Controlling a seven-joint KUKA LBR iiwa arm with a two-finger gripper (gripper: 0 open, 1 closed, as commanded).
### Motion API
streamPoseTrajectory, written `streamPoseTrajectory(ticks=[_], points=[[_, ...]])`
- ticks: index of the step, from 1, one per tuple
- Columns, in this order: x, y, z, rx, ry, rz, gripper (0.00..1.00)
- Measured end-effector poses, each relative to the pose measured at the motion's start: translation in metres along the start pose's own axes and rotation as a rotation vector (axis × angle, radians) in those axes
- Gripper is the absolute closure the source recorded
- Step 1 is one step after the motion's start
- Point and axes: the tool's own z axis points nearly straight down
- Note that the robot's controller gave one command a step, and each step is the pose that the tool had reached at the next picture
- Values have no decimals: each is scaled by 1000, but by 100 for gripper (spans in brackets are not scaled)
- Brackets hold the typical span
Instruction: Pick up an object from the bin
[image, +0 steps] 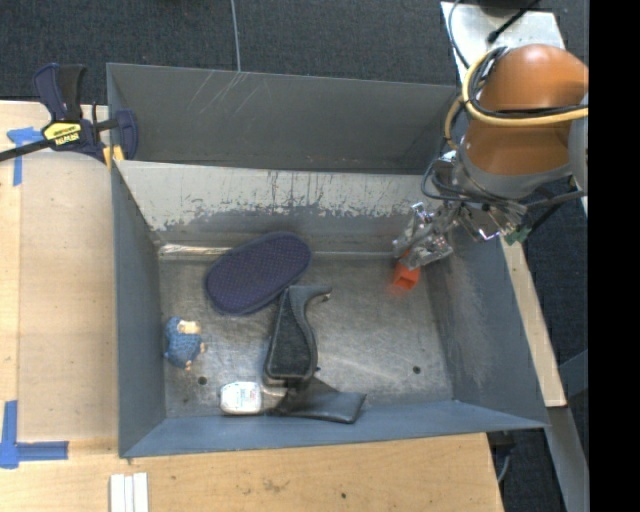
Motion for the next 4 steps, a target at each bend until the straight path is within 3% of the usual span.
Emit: streamPoseTrajectory(ticks=[1, 2, 3, 4], points=[[6, -3, -93, 5, -5, 2, 100], [11, 23, 60, -6, 10, 93, 100], [9, 21, 55, -1, 3, 92, 0], [-30, 86, 51, -3, -1, 80, 0]])
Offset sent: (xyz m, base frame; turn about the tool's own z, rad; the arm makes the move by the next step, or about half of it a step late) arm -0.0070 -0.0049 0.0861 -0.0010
